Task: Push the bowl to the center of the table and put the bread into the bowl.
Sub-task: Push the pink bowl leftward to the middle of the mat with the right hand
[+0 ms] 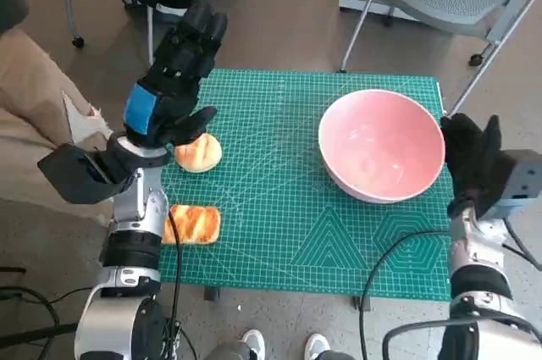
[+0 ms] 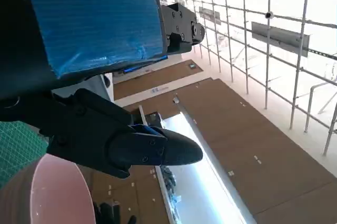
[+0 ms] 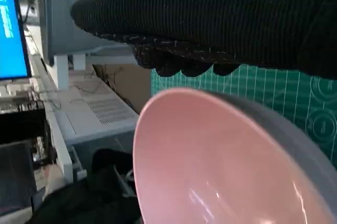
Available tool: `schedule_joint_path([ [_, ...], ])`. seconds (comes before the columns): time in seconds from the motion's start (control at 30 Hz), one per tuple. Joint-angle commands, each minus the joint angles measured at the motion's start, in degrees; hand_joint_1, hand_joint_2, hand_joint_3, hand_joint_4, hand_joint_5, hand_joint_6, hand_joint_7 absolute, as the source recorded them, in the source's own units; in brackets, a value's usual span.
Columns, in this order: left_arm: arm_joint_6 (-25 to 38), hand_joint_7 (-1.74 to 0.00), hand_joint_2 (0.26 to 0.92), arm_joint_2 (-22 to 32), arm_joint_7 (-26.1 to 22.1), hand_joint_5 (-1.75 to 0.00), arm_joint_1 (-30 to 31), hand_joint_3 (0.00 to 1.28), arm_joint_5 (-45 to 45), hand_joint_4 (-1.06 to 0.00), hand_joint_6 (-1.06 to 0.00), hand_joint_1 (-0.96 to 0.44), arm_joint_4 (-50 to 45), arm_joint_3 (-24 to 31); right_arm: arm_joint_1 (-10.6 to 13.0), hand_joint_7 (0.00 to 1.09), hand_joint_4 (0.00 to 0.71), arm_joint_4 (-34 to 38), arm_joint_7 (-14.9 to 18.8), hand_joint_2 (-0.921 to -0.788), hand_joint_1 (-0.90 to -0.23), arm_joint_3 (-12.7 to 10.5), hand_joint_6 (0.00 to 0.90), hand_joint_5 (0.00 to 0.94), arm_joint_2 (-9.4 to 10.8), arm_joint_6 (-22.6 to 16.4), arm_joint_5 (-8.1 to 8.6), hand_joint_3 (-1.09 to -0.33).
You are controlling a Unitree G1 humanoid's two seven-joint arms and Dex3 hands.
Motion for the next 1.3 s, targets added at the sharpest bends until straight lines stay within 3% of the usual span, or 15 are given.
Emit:
schedule_joint_path([
  [0.03,0.17,0.0,0.921,0.46,-0.01,0.0,0.24,0.31,-0.06,-0.01,-0.15,-0.69,-0.45,-0.2,0.52,0.14,0.174,0.33,0.8,-0.921,-0.638,0.84,0.182,0.001,1.28,0.07,-1.05,-0.886],
  [0.3,0.28,0.0,0.921,0.5,-0.04,0.0,0.28,0.31,-0.13,-0.01,-0.15,-0.69,-0.56,-0.19,0.05,0.14,0.167,0.29,1.52,-0.921,-0.651,2.07,0.177,0.0,3.14,-0.77,-2.2,-0.903],
  [0.77,0.36,0.0,0.921,0.62,-0.34,0.0,0.26,0.31,-0.38,0.0,-0.15,-0.69,-0.28,-0.01,-0.26,0.13,0.159,0.21,2.55,-0.921,-0.651,2.54,0.175,0.0,5.6,-1.65,-2.44,-0.887],
  [1.3,0.75,0.0,0.921,0.32,-0.15,0.0,0.59,0.32,-0.36,0.0,-0.15,-0.69,-0.73,-0.17,-1.35,0.13,0.16,0.36,2.38,-0.921,-0.639,4.61,0.174,0.0,8.54,-1.85,-3.17,-0.929],
])
